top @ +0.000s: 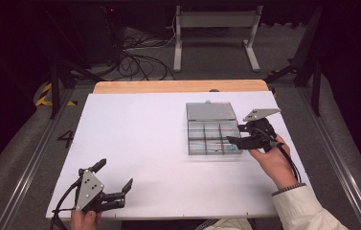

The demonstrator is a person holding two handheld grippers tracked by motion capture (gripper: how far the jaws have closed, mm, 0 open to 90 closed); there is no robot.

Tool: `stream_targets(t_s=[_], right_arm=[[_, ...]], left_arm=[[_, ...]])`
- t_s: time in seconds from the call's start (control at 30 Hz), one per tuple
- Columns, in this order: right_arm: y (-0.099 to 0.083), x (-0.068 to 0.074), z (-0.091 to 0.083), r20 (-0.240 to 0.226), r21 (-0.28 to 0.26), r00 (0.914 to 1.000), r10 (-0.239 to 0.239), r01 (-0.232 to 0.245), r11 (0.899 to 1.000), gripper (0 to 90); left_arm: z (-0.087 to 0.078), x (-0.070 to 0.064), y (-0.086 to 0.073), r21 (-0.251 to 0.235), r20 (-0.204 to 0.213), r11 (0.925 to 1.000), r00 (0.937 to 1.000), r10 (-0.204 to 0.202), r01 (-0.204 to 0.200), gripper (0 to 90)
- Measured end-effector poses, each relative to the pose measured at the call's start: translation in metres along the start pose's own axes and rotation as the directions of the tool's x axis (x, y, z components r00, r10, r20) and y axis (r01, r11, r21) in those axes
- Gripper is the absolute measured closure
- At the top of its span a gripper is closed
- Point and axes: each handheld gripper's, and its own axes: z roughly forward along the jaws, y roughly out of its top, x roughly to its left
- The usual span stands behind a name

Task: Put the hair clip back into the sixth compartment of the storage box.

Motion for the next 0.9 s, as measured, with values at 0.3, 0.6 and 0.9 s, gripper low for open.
stream_targets(t_s=[0.3,0.6,0.9], right_arm=[[-0.001,0.004,-0.012,-0.018,-0.037,0.9994,-0.031,0.03,0.999,22.8],[-0.004,0.013,-0.028,-0.039,-0.093,0.9973,-0.062,0.058,0.994,12.3],[-0.013,0.024,-0.039,-0.069,-0.167,0.9946,-0.077,0.064,0.984,2.2]], left_arm=[[0.0,0.0,0.0,0.001,0.0,1.0,1.0,-0.003,0.003,2.4],[0.0,0.0,0.0,0.0,-0.001,1.0,1.0,-0.005,0.005,2.4],[0.0,0.0,0.0,-0.003,-0.003,1.0,1.0,-0.002,0.002,2.4]])
